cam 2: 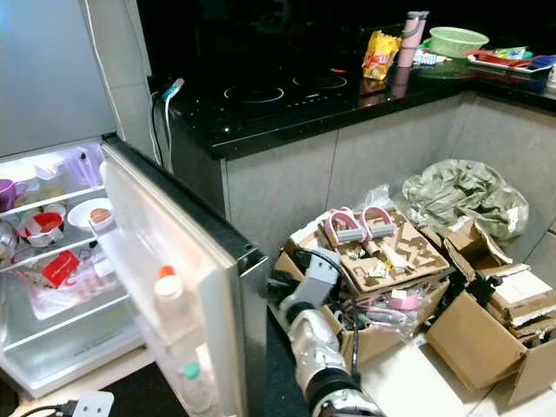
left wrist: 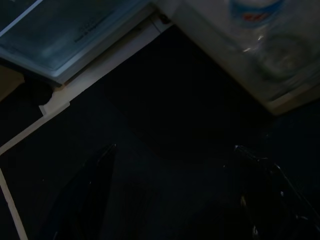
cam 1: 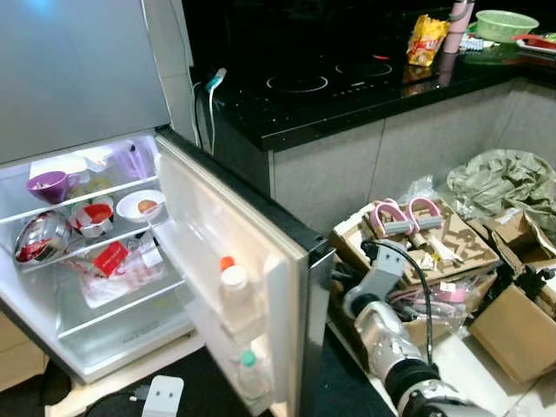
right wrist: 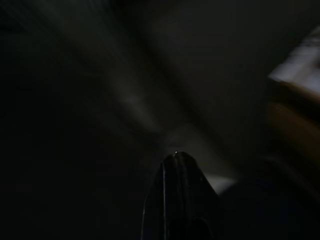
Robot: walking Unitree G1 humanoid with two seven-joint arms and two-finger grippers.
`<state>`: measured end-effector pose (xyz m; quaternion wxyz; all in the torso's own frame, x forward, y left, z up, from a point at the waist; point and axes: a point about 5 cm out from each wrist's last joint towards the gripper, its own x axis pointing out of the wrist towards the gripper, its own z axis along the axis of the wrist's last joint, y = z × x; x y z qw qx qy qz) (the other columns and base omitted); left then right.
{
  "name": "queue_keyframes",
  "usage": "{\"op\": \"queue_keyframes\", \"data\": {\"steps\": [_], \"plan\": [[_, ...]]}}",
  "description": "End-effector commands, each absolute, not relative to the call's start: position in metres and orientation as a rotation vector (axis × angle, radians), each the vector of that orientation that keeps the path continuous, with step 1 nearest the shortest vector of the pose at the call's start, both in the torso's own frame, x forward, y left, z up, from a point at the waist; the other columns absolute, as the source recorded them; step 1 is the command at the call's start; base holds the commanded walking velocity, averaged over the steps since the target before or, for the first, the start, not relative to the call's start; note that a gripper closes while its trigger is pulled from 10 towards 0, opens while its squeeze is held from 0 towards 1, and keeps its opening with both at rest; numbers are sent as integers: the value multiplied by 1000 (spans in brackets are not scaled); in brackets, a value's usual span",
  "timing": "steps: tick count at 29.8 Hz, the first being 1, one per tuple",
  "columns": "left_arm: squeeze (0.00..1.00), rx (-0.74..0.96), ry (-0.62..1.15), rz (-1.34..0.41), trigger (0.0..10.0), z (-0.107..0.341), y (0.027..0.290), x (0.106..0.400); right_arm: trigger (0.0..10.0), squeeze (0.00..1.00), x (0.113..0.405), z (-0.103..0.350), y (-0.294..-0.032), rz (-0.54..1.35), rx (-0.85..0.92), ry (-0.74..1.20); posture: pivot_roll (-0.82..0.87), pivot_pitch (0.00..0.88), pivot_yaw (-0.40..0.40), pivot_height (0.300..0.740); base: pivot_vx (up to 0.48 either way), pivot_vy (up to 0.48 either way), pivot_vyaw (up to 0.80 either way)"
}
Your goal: Restocking fridge
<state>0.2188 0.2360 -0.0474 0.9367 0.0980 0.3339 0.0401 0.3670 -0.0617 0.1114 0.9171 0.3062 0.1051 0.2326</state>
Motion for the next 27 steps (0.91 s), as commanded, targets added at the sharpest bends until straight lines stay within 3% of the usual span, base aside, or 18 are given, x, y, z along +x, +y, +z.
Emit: {"op": "queue_keyframes", "data": {"steps": [1,2,7,9,11,15,19,21,22,23,24,26,27], "plan": [[0,207,705,101,10000,-51,243,210,10000,0,355,110,-44,672,702,241,-75,118,27,740,0,0,0],[0,207,705,101,10000,-51,243,210,10000,0,355,110,-44,672,702,241,-75,118,27,740,0,0,0],[0,211,728,118,10000,-55,247,202,10000,0,296,116,-27,1322,904,395,-66,112,16,740,0,0,0],[0,212,729,122,10000,-55,248,201,10000,0,288,119,-27,1371,934,414,-66,112,16,740,0,0,0],[0,216,735,141,10000,-56,251,196,10000,0,275,138,-31,1458,1073,399,-64,112,12,740,0,0,0],[0,220,740,175,10000,-58,255,191,10000,0,271,154,-38,1490,1133,333,-70,111,14,740,0,0,0],[0,213,737,229,10000,-58,260,186,10000,0,281,144,-50,1389,1051,278,-75,111,16,740,0,0,0],[0,209,712,307,10000,-55,266,186,10000,0,312,88,-77,900,747,379,-79,112,8,740,0,0,0],[0,209,712,307,10000,-55,266,186,10000,0,312,88,-77,900,747,379,-79,112,8,740,0,0,0],[0,206,691,359,10000,-53,271,186,10000,0,317,61,-97,678,553,452,-86,109,10,740,0,0,0],[0,206,691,359,10000,-53,271,186,10000,0,317,61,-97,678,553,452,-86,109,10,740,0,0,0],[0,184,653,461,10000,-48,280,187,10000,0,310,25,-144,320,344,573,-85,107,7,740,0,0,0],[0,184,653,461,10000,-48,280,187,10000,0,310,25,-144,320,344,573,-85,107,7,740,0,0,0]]}}
